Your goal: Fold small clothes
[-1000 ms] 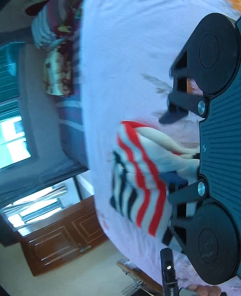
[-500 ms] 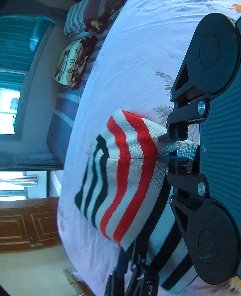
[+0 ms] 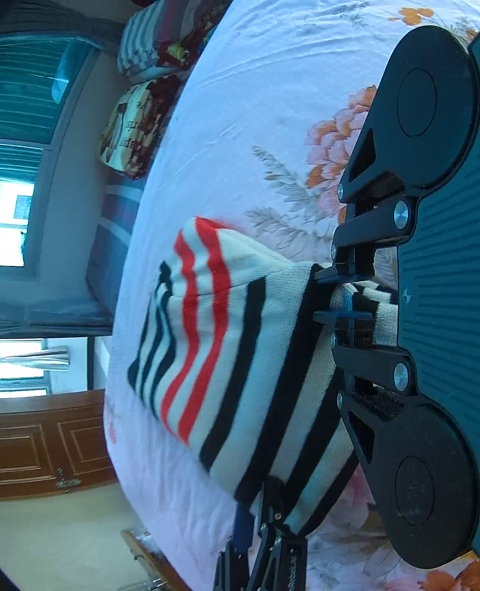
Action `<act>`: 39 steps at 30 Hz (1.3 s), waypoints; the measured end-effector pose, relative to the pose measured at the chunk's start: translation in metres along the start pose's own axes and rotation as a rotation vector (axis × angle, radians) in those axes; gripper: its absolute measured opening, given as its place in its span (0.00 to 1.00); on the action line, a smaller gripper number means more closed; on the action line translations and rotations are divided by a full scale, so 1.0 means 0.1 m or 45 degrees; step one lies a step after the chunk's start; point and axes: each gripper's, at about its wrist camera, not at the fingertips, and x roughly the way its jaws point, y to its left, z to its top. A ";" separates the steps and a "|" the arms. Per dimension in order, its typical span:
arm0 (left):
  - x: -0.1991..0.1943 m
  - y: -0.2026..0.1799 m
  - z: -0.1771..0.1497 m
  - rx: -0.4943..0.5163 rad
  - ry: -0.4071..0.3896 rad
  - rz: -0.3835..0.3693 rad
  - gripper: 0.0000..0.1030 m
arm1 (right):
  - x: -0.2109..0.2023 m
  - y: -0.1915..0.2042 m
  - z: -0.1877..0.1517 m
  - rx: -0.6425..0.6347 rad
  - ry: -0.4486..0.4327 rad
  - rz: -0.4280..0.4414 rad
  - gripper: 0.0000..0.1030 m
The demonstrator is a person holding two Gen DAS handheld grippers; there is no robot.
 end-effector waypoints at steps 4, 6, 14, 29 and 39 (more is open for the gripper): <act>0.04 0.00 -0.08 -0.027 0.010 0.011 0.52 | 0.04 -0.05 -0.12 0.049 -0.008 0.015 0.13; 0.07 0.01 -0.13 -0.043 0.016 0.018 0.56 | 0.05 -0.04 -0.15 0.075 -0.020 0.013 0.13; -0.03 -0.04 -0.15 -0.088 0.002 0.124 0.71 | -0.07 -0.07 -0.10 0.163 0.005 -0.003 0.34; -1.75 -0.80 -1.00 -0.144 -0.234 0.149 0.87 | -2.15 0.20 -1.23 0.306 -0.265 -0.043 0.78; -3.01 -1.48 -1.45 -0.023 -0.473 0.184 0.99 | -3.44 0.91 -1.77 0.250 -0.422 -0.043 0.95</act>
